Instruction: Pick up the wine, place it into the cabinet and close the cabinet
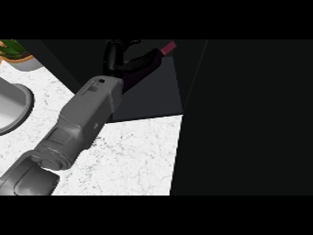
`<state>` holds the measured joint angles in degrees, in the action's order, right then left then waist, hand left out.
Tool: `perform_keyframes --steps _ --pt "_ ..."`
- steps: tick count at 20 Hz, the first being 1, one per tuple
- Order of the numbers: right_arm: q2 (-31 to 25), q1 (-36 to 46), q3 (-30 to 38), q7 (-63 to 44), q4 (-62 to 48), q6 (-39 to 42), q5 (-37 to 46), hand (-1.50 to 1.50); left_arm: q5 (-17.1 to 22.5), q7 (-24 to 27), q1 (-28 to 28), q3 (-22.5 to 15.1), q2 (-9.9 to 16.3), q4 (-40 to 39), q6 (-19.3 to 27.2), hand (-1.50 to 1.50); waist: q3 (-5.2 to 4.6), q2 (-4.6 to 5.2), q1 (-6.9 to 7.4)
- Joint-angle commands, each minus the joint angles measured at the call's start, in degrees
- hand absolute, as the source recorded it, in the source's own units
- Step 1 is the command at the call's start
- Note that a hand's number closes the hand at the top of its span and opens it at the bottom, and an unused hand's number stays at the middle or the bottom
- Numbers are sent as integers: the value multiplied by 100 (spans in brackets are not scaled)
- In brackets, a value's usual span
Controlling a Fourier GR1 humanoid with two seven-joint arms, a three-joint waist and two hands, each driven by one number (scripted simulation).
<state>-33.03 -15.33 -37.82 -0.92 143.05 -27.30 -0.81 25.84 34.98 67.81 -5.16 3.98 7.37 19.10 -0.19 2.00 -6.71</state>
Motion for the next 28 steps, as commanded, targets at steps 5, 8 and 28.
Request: perform_keyframes --steps 5,8,28 --pt "-264 -412 110 -321 885 17 -276 -150 197 313 -45 241 -98 194 -1101 150 11 -72 173" --pt "-263 -525 124 -365 1071 -36 -242 -150 160 203 66 236 -38 207 -1237 -150 13 -120 274" --pt "-440 -925 305 -447 1309 -241 -209 -150 693 -277 -924 -340 -397 1673 -1685 -150 13 -274 561"
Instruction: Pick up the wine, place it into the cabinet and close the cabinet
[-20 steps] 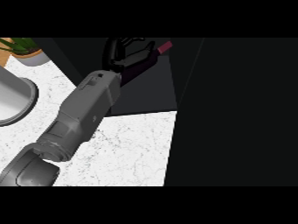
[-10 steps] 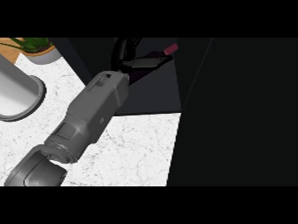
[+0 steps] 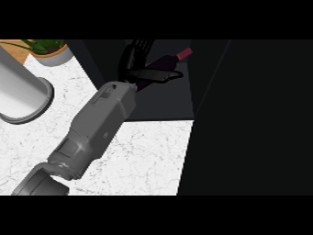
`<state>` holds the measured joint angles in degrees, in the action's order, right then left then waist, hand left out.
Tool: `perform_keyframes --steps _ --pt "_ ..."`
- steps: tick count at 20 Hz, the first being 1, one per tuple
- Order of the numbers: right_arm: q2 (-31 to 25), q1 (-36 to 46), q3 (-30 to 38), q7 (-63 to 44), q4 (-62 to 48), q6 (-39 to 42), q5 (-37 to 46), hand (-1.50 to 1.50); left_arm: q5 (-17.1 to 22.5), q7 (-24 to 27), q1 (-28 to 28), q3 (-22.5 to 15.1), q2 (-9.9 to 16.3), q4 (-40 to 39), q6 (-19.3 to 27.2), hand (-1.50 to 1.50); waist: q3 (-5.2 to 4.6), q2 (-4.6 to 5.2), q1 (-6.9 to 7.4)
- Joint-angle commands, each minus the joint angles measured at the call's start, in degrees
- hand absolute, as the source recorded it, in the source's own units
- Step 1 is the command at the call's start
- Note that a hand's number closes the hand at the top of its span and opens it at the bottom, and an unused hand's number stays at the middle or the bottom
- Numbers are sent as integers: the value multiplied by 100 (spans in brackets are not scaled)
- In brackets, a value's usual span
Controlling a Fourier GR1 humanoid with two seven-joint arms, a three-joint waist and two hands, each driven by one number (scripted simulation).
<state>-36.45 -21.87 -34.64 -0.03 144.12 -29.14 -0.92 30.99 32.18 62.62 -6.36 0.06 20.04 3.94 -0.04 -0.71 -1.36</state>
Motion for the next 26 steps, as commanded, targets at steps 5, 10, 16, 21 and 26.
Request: perform_keyframes --steps 5,10,16,21,26 --pt "-195 -395 -70 -474 1202 14 -196 -150 576 -170 -1136 -867 -6 1361 4 -150 1 -46 -3" --pt "-155 -396 38 -488 1110 -122 -126 -150 443 -365 -2229 -1167 -6 2403 -23 -150 3 -70 233" --pt "-207 -345 9 -570 1179 -154 -108 -150 329 -715 -3277 -1683 2 3864 406 -150 1 -35 266" --pt "-308 -368 104 -657 1439 -136 -94 -150 360 -869 -4055 -1774 234 4659 444 -150 -2 7 150" --pt "-585 -313 449 -758 1355 13 -325 -150 321 -723 -5250 -2079 526 5772 346 -150 4 17 150"
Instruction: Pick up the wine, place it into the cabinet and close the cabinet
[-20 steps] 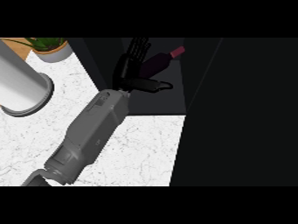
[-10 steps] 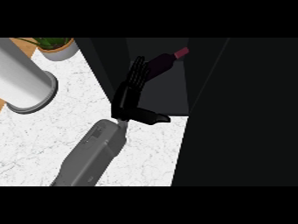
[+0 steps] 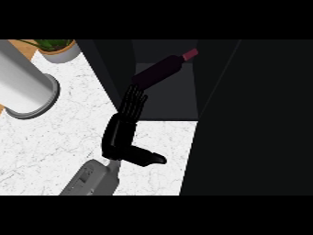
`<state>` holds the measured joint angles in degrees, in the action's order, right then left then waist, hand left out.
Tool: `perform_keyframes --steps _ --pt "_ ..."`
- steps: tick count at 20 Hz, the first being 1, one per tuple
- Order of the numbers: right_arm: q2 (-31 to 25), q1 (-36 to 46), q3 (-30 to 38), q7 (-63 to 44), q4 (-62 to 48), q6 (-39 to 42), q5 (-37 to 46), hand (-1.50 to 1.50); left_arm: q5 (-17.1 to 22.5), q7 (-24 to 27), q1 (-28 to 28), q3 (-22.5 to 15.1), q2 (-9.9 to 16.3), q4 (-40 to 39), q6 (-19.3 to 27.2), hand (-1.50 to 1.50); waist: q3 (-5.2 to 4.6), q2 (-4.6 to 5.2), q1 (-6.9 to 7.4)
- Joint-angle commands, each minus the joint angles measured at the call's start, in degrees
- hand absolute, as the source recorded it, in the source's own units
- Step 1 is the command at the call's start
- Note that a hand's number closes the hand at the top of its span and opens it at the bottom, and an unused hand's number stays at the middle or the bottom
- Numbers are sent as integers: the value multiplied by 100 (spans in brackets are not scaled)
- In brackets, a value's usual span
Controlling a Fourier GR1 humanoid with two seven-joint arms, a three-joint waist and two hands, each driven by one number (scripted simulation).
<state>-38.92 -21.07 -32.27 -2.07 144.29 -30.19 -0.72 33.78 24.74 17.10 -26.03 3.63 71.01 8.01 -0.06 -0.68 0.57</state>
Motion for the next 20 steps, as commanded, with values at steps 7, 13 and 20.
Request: perform_keyframes --steps 7,13,20 --pt "-361 -365 -361 -203 1080 522 -141 -150 164 135 -1635 8 782 1531 -488 -150 4 20 -59" --pt "-915 -336 -832 -150 1058 1397 -439 -150 424 20 -1635 665 1442 1670 -797 -150 2 27 -49" --pt "-1006 -214 -1308 -44 1335 1819 -284 150 603 337 -2179 1149 1827 1795 -1183 -150 -4 23 -65"
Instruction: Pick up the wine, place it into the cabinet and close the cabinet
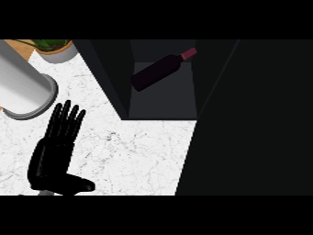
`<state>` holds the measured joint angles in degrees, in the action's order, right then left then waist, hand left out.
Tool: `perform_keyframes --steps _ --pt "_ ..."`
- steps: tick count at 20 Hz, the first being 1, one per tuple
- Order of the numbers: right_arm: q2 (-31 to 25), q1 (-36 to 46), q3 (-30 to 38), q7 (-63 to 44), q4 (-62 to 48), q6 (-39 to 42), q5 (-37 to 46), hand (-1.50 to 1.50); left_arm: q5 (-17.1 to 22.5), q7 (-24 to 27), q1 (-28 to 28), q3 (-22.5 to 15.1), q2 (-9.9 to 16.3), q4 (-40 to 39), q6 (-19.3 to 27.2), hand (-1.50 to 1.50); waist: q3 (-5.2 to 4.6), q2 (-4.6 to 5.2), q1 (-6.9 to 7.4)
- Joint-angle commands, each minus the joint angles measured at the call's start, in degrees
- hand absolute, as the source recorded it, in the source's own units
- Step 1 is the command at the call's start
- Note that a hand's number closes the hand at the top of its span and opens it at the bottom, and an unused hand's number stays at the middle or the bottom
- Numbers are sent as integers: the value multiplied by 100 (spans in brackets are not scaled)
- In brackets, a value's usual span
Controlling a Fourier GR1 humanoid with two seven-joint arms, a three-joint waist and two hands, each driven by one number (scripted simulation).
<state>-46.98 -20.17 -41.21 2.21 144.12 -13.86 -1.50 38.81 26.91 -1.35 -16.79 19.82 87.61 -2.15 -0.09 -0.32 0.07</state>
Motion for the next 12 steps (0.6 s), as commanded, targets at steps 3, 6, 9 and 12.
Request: perform_keyframes --steps 3,6,9,12 --pt "48 18 -382 -687 1161 120 -147 150 199 23 -535 426 485 424 -378 -150 1 6 31" --pt "111 39 -642 -841 1432 18 89 150 364 -90 -314 702 577 225 -425 -150 -8 1 -49" --pt "338 369 -767 -808 990 112 89 150 585 -91 -656 1023 988 368 -874 -150 -7 7 59" --pt "520 607 -910 -1146 1098 76 86 150 569 -72 -542 1073 957 189 -936 -150 -19 15 54"
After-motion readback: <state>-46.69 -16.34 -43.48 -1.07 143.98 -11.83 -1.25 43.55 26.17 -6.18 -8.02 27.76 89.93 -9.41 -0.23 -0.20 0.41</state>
